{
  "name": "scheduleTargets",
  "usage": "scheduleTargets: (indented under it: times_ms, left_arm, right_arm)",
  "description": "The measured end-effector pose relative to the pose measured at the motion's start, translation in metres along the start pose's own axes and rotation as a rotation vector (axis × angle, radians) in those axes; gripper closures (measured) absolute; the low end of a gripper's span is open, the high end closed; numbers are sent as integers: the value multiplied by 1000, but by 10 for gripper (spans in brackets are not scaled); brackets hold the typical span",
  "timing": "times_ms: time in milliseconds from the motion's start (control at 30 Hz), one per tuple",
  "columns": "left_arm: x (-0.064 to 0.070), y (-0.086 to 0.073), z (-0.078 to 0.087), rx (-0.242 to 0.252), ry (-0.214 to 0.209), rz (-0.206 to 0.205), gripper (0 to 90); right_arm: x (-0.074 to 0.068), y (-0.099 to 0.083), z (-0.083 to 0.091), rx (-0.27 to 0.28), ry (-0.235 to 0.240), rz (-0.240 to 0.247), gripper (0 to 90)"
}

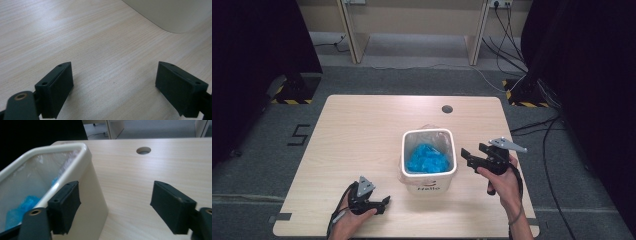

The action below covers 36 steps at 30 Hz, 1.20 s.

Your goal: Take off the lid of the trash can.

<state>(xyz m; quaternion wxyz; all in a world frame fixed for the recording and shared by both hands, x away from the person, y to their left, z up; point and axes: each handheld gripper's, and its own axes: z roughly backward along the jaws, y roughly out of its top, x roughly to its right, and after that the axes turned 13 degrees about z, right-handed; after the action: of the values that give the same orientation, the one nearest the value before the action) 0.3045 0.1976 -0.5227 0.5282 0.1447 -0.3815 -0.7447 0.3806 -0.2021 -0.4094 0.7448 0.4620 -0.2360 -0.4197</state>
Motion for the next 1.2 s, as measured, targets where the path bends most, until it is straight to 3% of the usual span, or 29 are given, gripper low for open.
scheduleTargets:
  times_ms: [133,433,700,900,1067,1200]
  left_arm:
    - [0,0,0,0,0,1,135]
    - [0,0,0,1,3,3,135]
    - [0,0,0,2,4,5,135]
    - [0,-1,0,3,5,6,135]
    - [0,-1,0,3,5,6,135]
    - [0,-1,0,3,6,6,136]
  right_arm:
    - [-3,18,-5,9,-7,55,326]
    - [-10,36,-18,6,24,70,459]
    - [-22,49,-35,-48,38,104,529]
    - [-29,58,-53,-117,35,128,595]
    - [-32,58,-62,-173,34,139,628]
    - [-31,58,-63,-181,33,135,670]
